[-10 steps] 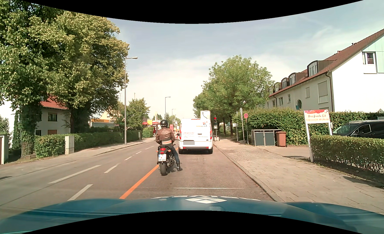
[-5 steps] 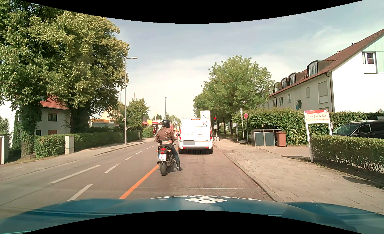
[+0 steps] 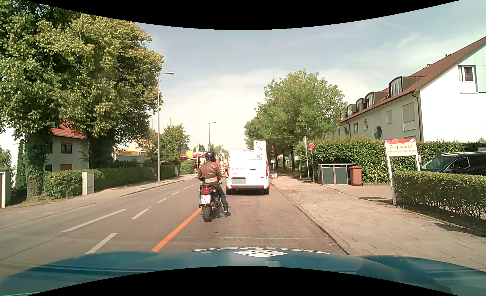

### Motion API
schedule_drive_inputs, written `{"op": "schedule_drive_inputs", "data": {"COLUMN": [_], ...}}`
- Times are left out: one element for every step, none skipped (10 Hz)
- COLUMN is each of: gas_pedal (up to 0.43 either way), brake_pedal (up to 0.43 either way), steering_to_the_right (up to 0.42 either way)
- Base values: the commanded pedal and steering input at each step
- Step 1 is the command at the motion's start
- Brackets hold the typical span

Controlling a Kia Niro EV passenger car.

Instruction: Follow the waypoints while adhering to traffic rules and regulations

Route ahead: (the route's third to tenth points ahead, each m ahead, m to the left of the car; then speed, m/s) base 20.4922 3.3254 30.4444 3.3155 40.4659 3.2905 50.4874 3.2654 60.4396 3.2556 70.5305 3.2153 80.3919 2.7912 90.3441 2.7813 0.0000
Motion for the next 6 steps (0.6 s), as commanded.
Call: {"op": "schedule_drive_inputs", "data": {"gas_pedal": [0.0, 0.0, 0.0, 0.0, 0.0, 0.0], "brake_pedal": [0.0, 0.0, 0.0, 0.0, 0.0, 0.0], "steering_to_the_right": [-0.015, -0.015, -0.015, -0.015, -0.015, -0.015]}}
